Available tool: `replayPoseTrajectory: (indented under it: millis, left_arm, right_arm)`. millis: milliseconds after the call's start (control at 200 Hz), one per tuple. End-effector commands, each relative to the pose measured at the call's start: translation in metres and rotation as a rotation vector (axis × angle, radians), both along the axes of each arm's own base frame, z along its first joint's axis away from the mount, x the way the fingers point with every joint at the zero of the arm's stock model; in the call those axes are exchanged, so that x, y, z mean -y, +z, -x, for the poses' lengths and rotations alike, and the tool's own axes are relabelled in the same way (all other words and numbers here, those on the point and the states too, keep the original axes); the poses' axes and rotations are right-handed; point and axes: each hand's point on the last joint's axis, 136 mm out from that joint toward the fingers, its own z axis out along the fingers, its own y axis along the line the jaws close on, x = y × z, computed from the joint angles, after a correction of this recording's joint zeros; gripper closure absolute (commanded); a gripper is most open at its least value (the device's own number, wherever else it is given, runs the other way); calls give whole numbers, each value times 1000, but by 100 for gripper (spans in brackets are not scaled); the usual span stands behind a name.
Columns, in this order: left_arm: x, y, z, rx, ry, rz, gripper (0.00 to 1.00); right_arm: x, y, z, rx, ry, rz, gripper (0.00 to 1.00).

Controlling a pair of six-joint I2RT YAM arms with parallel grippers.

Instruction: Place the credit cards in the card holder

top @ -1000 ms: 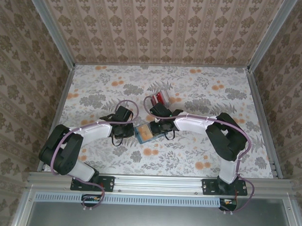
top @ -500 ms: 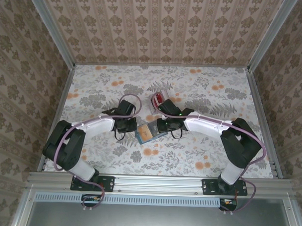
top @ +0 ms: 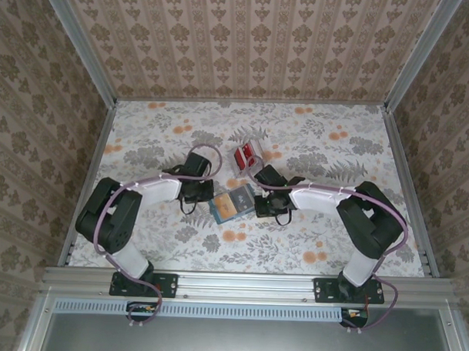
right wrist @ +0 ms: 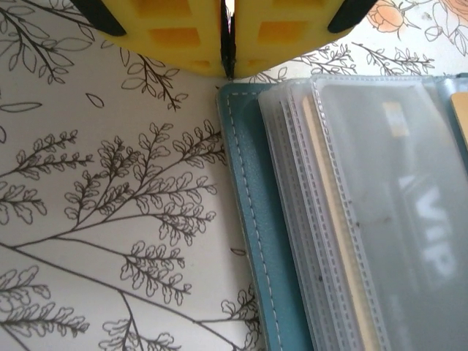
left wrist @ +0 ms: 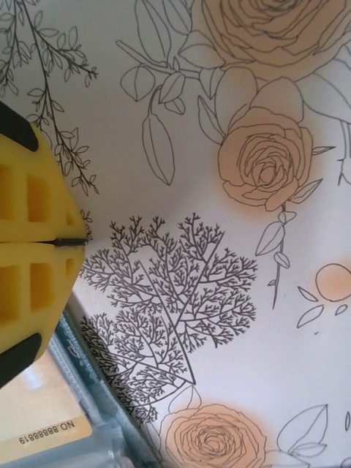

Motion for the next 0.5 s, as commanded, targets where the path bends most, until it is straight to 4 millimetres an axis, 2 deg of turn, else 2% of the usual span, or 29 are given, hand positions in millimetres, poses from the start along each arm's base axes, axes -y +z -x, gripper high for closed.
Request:
replayPoseTrajectory:
  millis: [0,135,275,495]
  left_arm:
    - [-9,-32,57,-157,-19,-32,95]
    - [-18,-34,81,-164,8,-32,95]
    - [-12,-31,100,-157,19,7,95]
    - [2,-20,122,-119,14,41,95]
  right_arm:
    - [-7,-12,-22,31,-22,-2,89]
    - [-17,-5,-34,45,-3,-8,88]
    - [-28,-1,-42,48,24,-23,88]
    - [-46,-7,-49,13,72,-38,88]
